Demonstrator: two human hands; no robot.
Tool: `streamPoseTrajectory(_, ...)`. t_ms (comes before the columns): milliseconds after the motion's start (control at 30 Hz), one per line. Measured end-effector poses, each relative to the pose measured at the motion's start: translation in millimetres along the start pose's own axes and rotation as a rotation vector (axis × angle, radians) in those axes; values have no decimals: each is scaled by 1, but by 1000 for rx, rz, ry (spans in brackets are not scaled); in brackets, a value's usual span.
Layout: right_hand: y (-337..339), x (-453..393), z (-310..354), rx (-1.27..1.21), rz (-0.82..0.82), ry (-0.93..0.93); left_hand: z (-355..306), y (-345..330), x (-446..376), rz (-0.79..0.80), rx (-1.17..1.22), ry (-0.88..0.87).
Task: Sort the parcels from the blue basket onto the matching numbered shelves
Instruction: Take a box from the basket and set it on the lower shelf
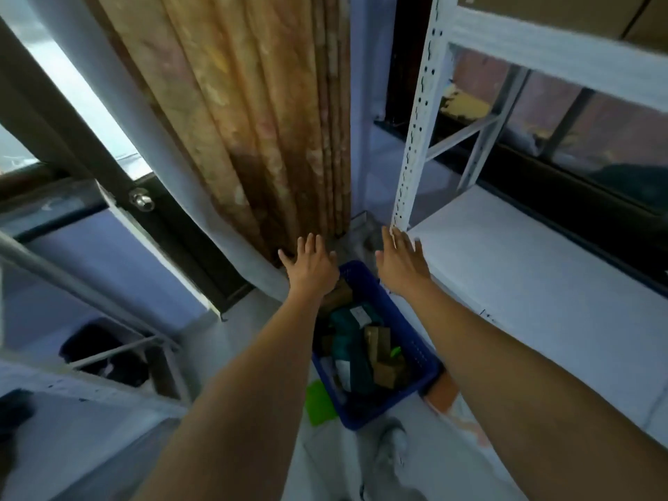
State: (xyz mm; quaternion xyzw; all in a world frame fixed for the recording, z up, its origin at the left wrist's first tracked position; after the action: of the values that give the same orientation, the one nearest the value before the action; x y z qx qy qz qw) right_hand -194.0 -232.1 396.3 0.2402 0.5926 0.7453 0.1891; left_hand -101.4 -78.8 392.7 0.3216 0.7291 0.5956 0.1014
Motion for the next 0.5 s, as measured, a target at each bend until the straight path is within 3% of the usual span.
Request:
streamPoseTrajectory(233,-121,-55,-43,-22,198,-43,47,-128,-51,213,83,123)
streamPoseTrajectory(500,-260,-155,-50,-40,376,-38,102,-237,-155,261,184,241)
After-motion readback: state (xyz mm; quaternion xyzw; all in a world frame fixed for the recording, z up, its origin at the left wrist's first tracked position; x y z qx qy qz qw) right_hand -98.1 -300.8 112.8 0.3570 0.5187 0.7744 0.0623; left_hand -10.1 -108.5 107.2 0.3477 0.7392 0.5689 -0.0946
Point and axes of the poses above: each hand's wrist, its own x-axis away from the middle knuckle, its own y-axis out of the back of the hand, z = x × y, the point moved 10 cm from there along -x, towards the middle knuckle, and after that the axes turned 6 degrees about -y, right-handed, at the moved point
